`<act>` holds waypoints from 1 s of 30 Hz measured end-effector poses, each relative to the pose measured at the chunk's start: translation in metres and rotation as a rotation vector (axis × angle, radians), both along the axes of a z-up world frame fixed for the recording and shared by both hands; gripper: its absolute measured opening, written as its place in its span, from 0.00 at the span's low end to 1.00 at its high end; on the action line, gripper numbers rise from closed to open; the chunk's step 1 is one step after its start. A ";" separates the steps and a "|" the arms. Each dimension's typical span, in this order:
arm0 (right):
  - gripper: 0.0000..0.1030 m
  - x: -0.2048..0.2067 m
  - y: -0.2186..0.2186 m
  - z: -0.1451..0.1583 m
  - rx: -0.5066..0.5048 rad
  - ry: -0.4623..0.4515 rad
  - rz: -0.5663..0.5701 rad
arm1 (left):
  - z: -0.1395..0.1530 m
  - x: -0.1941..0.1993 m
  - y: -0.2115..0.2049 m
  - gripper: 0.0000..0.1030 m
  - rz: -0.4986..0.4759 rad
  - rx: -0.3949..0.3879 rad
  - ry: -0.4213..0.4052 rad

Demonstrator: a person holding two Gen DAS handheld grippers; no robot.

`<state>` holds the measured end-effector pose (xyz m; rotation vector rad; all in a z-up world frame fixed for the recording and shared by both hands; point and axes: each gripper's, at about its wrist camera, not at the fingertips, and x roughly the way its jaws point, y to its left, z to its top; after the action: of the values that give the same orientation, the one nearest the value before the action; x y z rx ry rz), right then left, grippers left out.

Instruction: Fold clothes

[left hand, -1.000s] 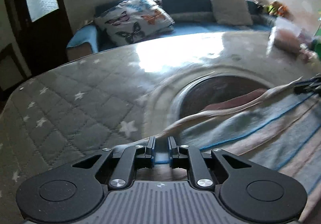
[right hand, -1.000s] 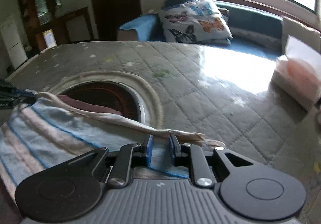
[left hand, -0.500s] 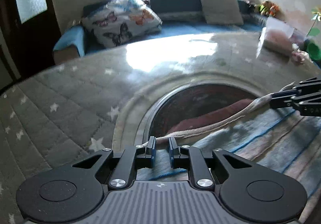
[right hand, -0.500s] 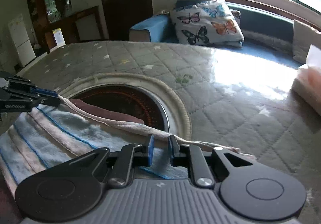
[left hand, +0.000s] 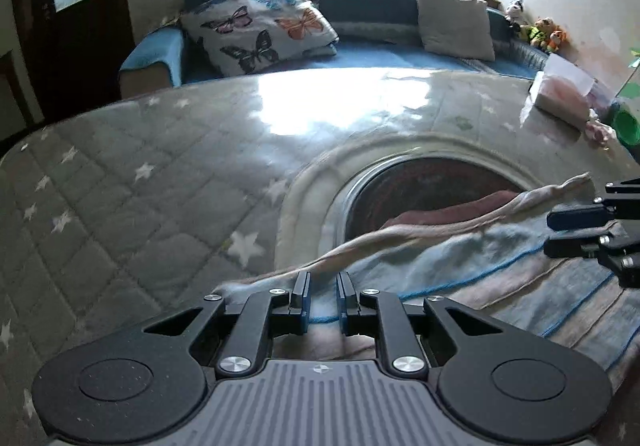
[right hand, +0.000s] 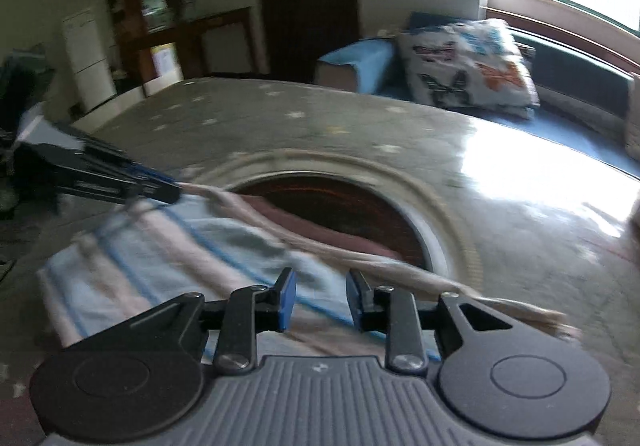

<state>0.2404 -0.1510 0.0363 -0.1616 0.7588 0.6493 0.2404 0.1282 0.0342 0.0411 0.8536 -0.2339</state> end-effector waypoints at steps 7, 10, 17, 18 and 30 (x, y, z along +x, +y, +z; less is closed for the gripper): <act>0.27 -0.008 0.061 -0.006 0.021 0.012 0.104 | 0.000 -0.004 0.014 0.16 0.003 -0.019 0.003; 0.27 -0.014 0.084 -0.007 0.043 0.014 0.148 | -0.002 -0.005 0.016 0.16 0.000 -0.022 0.005; 0.27 -0.040 0.127 -0.014 0.036 0.018 0.262 | -0.004 -0.007 0.015 0.16 -0.001 -0.022 -0.002; 0.27 -0.046 0.131 -0.015 0.030 0.019 0.284 | -0.004 -0.007 0.015 0.16 0.000 -0.021 -0.002; 0.32 -0.120 0.156 -0.019 -0.022 -0.023 0.483 | -0.002 -0.015 0.016 0.16 0.037 -0.027 -0.017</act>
<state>0.1207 0.0047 0.0174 -0.3789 0.7092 1.0943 0.2251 0.1437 0.0321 0.0020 0.8330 -0.2096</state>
